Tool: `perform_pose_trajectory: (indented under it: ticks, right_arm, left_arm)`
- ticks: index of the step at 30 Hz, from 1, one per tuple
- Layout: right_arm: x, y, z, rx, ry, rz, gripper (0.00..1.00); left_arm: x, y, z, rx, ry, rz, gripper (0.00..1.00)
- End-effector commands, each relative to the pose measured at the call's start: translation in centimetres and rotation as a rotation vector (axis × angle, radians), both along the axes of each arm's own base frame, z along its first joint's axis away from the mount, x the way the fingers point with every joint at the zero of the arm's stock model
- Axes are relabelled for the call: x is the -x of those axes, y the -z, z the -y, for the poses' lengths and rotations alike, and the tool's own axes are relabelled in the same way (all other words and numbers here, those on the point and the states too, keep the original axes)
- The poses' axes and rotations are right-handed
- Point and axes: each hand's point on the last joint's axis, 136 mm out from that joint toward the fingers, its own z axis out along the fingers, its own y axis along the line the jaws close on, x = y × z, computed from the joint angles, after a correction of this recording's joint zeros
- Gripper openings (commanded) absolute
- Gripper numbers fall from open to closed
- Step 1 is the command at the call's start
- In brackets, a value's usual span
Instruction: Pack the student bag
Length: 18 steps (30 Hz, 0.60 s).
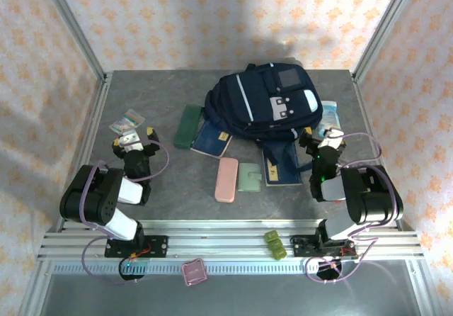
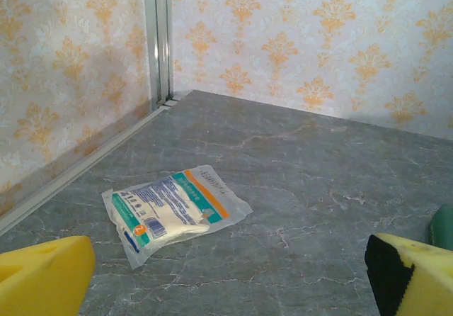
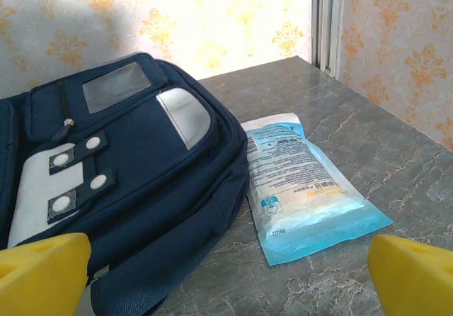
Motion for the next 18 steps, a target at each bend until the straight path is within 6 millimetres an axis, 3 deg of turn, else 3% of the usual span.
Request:
perform_pose_trajectory:
  ticks: [1,14,18]
  right_arm:
    - [-0.3,-0.8,0.0,0.003,-0.002,0.025,1.0]
    - [-0.3,-0.7,0.0,0.003,-0.002,0.021,1.0]
    - [-0.3,-0.7,0.0,0.002,-0.002,0.022,1.0]
  left_arm:
    - [-0.4,-0.7,0.3,-0.011,0.019,0.019,1.0]
    - [-0.5,-0.7,0.4,-0.014,0.027,0.017,1.0]
    - [-0.9,-0.6,1.4,-0.028,0.088,0.005,1.0]
